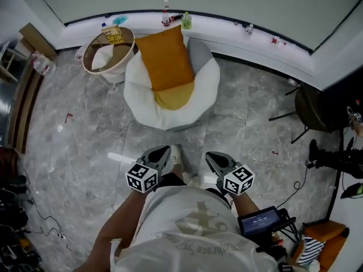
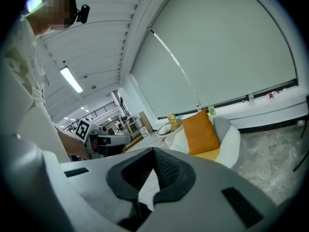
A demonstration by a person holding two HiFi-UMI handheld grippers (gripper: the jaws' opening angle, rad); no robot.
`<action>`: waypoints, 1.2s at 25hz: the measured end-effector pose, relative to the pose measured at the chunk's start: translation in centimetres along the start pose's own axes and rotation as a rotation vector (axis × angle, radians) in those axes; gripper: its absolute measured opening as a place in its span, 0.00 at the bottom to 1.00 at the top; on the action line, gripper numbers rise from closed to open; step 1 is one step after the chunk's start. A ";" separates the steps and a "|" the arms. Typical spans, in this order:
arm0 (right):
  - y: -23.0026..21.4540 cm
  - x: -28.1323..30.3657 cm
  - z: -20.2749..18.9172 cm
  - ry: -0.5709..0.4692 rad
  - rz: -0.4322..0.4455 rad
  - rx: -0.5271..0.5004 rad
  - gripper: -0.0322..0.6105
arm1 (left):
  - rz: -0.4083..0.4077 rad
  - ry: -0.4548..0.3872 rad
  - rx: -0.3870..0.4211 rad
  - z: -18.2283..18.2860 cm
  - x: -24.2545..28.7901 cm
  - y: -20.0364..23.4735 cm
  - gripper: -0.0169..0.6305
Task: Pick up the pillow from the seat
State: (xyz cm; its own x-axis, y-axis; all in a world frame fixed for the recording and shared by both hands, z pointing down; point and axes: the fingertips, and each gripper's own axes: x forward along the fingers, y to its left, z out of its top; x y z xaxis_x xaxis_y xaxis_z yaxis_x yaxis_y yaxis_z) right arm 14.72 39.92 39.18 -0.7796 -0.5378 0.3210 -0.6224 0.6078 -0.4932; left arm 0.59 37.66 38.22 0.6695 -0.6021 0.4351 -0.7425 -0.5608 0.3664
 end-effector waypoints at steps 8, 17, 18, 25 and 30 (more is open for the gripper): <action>-6.0 4.7 6.4 -0.017 -0.119 -0.014 0.07 | -0.169 -0.008 0.044 6.8 8.0 3.8 0.04; -12.1 12.6 12.9 -0.014 -0.174 -0.047 0.07 | -0.179 -0.022 0.030 12.0 12.3 12.8 0.04; -12.9 13.4 13.5 -0.010 -0.177 -0.046 0.07 | -0.164 -0.022 0.018 12.2 12.6 14.1 0.04; -13.7 14.4 15.1 0.008 -0.194 -0.049 0.07 | -0.080 -0.009 -0.071 11.1 10.2 17.5 0.04; -15.0 16.8 15.8 0.030 -0.142 -0.046 0.07 | -0.033 -0.004 -0.084 11.4 10.8 18.6 0.04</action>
State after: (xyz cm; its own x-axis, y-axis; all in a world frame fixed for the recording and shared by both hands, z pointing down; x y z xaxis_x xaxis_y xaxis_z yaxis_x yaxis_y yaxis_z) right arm 12.05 12.53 39.21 -0.6844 -0.6034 0.4091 -0.7289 0.5532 -0.4033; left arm -5.70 14.24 40.31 0.6938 -0.5860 0.4186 -0.7190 -0.5309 0.4485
